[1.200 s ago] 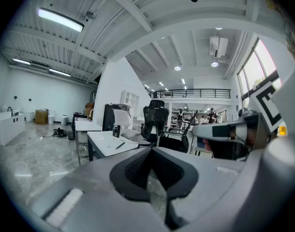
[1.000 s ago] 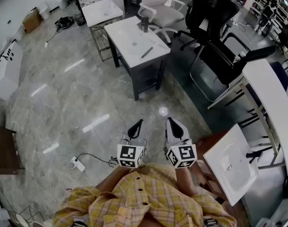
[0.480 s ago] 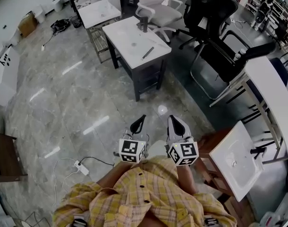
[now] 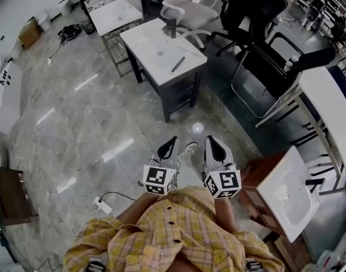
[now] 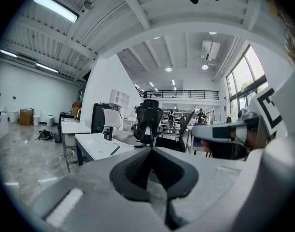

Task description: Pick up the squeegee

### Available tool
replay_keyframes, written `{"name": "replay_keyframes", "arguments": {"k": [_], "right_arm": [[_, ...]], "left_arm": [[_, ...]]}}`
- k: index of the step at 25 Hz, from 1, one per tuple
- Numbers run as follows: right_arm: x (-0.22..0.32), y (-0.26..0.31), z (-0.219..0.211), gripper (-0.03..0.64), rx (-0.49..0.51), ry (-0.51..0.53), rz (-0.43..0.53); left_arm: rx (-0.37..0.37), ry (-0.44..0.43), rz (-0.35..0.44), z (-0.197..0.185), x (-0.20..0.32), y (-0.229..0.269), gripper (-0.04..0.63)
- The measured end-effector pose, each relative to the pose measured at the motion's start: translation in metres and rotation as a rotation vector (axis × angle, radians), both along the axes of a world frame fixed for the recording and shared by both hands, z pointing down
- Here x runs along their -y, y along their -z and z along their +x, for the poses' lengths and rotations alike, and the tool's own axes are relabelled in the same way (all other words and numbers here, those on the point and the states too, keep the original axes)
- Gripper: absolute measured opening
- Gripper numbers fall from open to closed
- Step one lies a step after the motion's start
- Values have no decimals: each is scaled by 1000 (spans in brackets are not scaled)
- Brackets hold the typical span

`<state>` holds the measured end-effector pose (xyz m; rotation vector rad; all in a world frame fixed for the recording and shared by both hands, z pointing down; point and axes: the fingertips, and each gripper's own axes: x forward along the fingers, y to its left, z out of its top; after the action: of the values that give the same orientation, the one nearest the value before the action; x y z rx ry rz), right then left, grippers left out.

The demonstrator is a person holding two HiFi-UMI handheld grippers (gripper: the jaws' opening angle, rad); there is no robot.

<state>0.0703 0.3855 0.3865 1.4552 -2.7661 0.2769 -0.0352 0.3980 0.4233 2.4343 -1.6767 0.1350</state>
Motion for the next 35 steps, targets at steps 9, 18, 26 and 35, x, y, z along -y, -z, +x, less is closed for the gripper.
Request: {"name": "replay_keyframes", "arguments": {"k": [9, 18, 26, 35], "right_arm": [[83, -13, -15, -11, 20, -18, -26], [197, -26, -29, -10, 18, 0, -82], [291, -32, -38, -9, 32, 34, -120], [371, -38, -37, -9, 42, 42, -132]], "left_arm": [[8, -6, -33, -21, 78, -14, -2], [1, 0, -82, -34, 193, -26, -2], [10, 15, -112, -38, 287, -29, -2], [28, 14, -124, -31, 366, -38, -2]]}}
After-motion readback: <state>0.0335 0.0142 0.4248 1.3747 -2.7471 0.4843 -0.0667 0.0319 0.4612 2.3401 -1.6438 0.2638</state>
